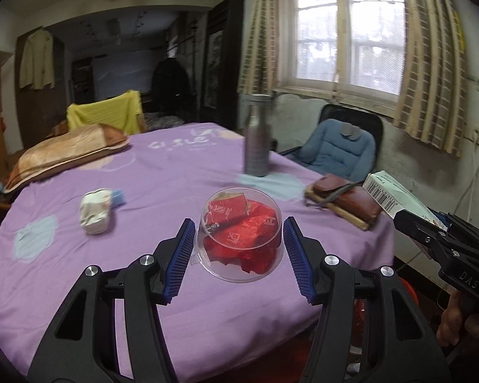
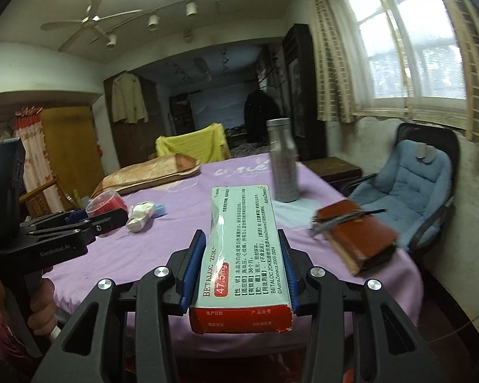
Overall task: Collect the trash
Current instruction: 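Carry the clear container and medicine box over the red wastebasket with both grippers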
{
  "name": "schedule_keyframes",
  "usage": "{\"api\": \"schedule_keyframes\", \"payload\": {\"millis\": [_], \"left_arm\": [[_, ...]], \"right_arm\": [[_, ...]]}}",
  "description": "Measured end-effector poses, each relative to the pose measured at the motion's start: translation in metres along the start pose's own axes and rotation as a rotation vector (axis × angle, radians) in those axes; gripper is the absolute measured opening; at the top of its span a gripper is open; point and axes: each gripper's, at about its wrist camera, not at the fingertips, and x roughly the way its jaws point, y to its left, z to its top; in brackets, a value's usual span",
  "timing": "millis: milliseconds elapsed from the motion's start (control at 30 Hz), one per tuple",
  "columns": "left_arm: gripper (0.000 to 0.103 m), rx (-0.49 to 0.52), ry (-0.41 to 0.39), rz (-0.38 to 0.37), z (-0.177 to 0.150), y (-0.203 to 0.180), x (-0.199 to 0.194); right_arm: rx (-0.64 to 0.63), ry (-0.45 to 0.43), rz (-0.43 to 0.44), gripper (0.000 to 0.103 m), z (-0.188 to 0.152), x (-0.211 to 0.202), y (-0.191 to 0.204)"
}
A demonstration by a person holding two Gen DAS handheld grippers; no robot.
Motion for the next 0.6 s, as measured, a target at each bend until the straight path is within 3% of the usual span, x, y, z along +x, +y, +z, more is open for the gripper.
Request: {"api": "schedule_keyframes", "payload": {"millis": [333, 600], "left_arm": [[0.056, 0.143, 0.046, -0.176, 0.01, -0.102, 0.041], [0.056, 0.25, 0.132, -0.294, -0.008, -0.182, 0.084]], "right_arm": [[0.111, -0.031, -0.157, 0.044, -0.018, -0.046, -0.086], [0.226, -0.012, -0.295, 0.044, -0.051, -0.071, -0.158]]}}
